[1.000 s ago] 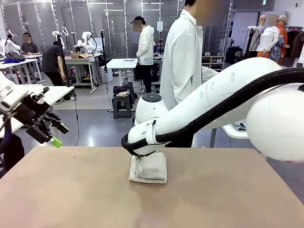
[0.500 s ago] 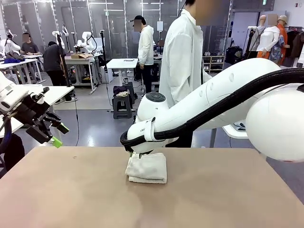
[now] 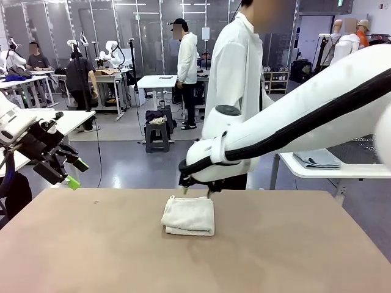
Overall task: Fold the towels and place them in the basket.
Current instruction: When a person lays out a Towel with hook on the table, fold it in half twice.
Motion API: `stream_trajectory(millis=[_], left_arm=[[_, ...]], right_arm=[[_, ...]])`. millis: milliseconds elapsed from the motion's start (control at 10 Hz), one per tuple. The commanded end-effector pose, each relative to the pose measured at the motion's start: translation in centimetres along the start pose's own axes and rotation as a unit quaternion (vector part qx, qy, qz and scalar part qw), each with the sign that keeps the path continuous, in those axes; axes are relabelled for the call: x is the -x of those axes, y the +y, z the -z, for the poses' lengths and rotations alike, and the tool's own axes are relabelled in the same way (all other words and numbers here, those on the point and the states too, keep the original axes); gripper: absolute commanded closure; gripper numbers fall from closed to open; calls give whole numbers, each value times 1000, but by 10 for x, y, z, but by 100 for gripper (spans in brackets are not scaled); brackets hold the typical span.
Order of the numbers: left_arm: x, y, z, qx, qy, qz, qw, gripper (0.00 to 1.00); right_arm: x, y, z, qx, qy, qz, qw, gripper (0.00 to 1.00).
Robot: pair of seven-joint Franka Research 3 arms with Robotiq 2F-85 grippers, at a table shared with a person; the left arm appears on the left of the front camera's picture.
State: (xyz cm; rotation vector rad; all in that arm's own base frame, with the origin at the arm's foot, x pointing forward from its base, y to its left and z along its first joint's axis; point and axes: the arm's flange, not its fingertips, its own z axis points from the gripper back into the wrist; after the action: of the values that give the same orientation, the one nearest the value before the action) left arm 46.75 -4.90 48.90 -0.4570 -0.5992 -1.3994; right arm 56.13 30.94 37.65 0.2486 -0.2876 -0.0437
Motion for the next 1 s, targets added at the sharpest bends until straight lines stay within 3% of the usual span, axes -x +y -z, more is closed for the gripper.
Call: stream_trajectory(millis=[0, 400, 500, 900], left_arm=[[0, 0, 0, 0, -1, 0, 1000, 0], [0, 0, 0, 0, -1, 0, 1000, 0], [0, 0, 0, 0, -1, 0, 1000, 0], [0, 0, 0, 0, -1, 0, 1000, 0]], right_arm=[[12, -25, -24, -4, 33, 9, 999, 14], [14, -39, -26, -6, 57, 15, 998, 14], [11, -33, -31, 4, 39, 25, 999, 14], [11, -33, -31, 4, 39, 25, 999, 14]])
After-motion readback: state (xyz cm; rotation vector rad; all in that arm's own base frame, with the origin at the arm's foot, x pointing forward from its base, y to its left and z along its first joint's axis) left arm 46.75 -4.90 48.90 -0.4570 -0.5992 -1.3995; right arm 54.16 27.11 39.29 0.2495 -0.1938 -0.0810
